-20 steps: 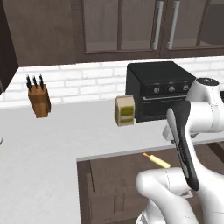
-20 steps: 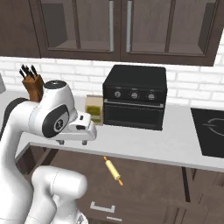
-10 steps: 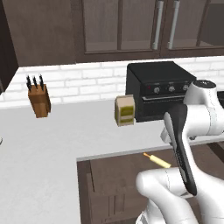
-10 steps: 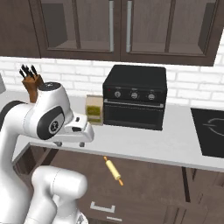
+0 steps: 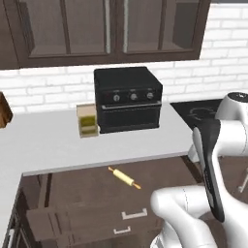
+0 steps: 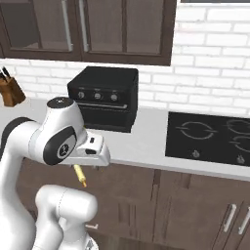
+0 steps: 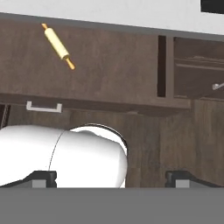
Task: Pick the rolling pin from the drawer and place it on the counter.
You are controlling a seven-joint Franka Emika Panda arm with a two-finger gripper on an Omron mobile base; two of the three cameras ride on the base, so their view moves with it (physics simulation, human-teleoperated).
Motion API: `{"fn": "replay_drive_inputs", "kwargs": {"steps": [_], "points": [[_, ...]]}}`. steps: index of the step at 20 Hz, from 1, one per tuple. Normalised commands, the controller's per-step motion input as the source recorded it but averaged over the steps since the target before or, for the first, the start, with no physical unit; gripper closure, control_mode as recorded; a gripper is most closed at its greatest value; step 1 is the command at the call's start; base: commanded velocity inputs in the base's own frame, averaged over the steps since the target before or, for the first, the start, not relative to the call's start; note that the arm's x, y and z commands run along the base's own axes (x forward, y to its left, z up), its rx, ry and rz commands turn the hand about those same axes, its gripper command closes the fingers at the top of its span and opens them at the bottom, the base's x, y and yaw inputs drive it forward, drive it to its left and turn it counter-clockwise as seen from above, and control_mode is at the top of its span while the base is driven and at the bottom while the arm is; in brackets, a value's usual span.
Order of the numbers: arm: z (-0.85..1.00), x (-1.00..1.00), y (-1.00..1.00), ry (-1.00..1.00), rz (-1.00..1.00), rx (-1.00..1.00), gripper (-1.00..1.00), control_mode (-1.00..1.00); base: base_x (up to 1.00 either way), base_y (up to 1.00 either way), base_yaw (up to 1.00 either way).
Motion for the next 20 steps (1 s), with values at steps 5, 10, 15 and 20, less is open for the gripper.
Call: {"fn": "replay_drive_inputs", "kwargs": {"steps": [5,10,15,20], "points": [[0.00,0.00,0.00,0.00,0.00,0.00,-1.00,1.00,0.00,-1.00,0.09],[0.00,0.00,0.00,0.00,0.00,0.00,-1.00,1.00,0.05,-1.00,0.20],[0.00,0.00,0.00,0.00,0.00,0.00,-1.00,1.00,0.00,-1.00,0.30],[0.00,0.00,0.00,0.00,0.00,0.00,-1.00,1.00,0.06,-0.78,0.55]]}}
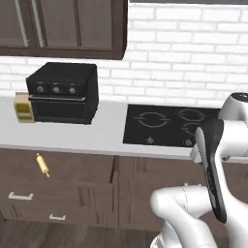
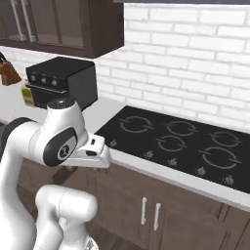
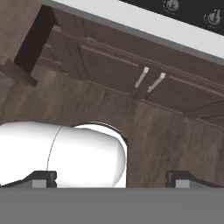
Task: Pick the rolling pin from the drawer and place it on the counter.
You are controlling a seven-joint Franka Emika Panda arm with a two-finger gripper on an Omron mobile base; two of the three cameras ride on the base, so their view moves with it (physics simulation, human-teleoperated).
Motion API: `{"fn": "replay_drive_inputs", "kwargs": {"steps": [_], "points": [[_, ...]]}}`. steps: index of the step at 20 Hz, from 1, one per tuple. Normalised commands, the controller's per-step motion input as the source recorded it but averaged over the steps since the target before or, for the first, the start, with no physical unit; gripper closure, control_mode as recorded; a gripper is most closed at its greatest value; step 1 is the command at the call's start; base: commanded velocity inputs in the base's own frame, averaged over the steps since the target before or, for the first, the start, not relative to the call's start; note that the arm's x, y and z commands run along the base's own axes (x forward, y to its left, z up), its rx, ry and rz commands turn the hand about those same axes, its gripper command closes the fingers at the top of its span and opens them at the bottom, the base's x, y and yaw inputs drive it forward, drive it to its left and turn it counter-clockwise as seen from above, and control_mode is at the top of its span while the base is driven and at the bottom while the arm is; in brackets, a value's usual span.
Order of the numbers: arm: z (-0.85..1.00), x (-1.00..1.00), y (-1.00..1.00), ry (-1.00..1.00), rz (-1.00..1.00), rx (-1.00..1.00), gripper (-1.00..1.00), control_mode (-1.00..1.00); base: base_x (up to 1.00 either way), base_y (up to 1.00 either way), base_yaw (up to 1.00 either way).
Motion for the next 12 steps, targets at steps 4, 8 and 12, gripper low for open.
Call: {"fn": "replay_drive_inputs", "kwargs": {"steps": [4,8,12], "points": [[0.00,0.00,0.00,0.00,0.00,0.00,-1.00,1.00,0.18,-0.26,0.47],[0.00,0.00,0.00,0.00,0.00,0.00,-1.00,1.00,0.63,0.21,0.28],[0.00,0.00,0.00,0.00,0.00,0.00,-1.00,1.00,0.66,0.34,0.16]]}}
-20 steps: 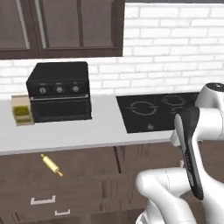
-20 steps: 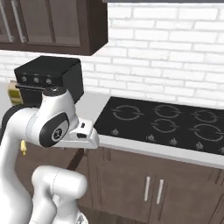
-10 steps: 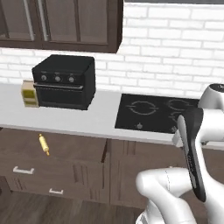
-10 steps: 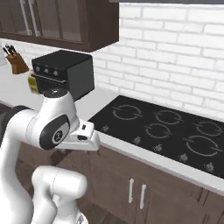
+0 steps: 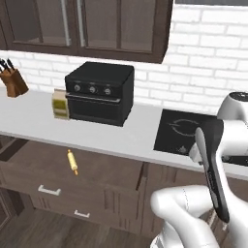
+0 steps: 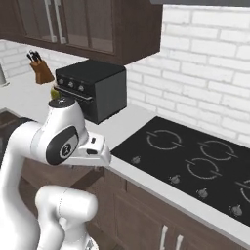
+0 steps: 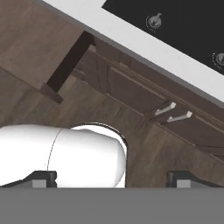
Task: Pick the rolling pin from the drawer and place it on the counter.
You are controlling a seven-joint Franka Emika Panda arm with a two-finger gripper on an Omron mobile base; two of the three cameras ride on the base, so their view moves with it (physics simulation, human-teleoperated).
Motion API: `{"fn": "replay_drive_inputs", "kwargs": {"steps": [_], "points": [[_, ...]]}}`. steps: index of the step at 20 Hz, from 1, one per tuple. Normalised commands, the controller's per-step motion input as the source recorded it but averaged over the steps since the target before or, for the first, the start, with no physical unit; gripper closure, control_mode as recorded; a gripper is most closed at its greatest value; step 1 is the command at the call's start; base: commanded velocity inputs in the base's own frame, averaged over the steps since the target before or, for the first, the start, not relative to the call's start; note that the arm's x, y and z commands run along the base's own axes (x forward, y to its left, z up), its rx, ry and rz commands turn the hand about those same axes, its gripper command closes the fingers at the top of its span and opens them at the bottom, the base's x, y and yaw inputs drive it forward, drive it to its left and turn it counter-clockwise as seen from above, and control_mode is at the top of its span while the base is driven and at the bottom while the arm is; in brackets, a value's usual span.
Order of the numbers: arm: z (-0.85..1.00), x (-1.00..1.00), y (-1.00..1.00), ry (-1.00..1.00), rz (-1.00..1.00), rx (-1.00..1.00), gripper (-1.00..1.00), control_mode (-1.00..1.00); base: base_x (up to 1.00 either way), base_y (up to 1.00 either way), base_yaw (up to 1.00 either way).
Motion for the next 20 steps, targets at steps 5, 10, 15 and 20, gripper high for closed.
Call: {"fn": "replay_drive_inputs", "kwargs": {"steps": [5,10,15,20], "points": [[0.00,-0.06,0.62,0.00,0.10,-0.02,-1.00,-1.00,0.10,0.08,0.02],[-0.09,-0.07,1.00,0.00,0.15,-0.04,-1.00,-1.00,0.00,0.00,0.00],[-0.56,-0.01,1.00,0.02,0.26,-0.06,-1.00,-1.00,0.00,0.00,0.00],[-0.44,0.35,1.00,0.00,0.22,0.00,-1.00,-1.00,0.00,0.00,0.00]]}}
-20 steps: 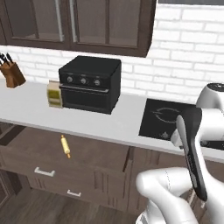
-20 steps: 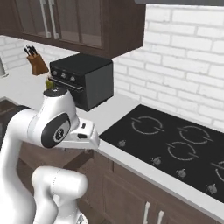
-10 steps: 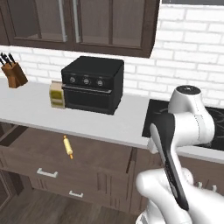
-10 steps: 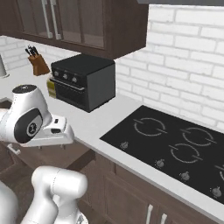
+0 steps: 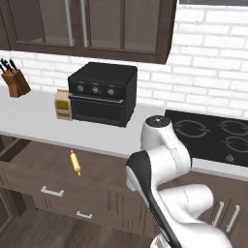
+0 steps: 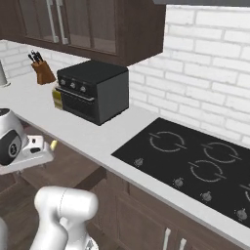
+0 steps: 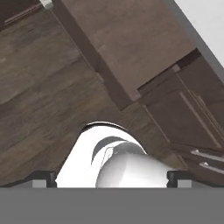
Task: Pick the rolling pin from the drawer and place it on the counter.
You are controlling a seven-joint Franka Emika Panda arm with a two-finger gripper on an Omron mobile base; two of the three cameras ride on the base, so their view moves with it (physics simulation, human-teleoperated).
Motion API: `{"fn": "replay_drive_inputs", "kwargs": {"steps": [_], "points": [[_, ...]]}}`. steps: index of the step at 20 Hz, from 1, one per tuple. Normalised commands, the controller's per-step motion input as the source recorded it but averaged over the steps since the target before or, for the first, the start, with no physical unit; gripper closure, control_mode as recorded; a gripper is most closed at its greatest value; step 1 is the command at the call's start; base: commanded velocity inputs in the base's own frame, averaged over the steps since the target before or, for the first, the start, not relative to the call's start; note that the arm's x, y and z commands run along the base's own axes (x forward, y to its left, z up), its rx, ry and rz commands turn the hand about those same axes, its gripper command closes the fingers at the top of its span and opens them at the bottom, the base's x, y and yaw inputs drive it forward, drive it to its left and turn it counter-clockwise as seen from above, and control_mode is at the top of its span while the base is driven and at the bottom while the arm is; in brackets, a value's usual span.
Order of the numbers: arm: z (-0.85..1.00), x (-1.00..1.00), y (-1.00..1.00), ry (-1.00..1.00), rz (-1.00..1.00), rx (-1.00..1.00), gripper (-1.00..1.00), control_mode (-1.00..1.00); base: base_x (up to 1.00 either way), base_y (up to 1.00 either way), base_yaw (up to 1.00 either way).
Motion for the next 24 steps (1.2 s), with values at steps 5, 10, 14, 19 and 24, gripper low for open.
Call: {"fn": "replay_drive_inputs", "kwargs": {"steps": [5,10,14,19,24], "points": [[-0.17,0.93,0.98,0.00,0.09,0.00,-1.00,-1.00,0.00,0.00,0.00],[-0.49,1.00,0.69,0.13,0.12,0.00,-1.00,-1.00,0.00,0.00,0.00],[-0.81,0.75,0.20,0.23,0.19,0.00,-1.00,-1.00,0.00,0.00,0.00],[-0.72,0.39,0.07,0.13,0.19,0.00,-1.00,-1.00,0.00,0.00,0.00],[-0.48,0.20,0.00,0.00,0.14,0.00,-1.00,-1.00,0.00,0.00,0.00]]}}
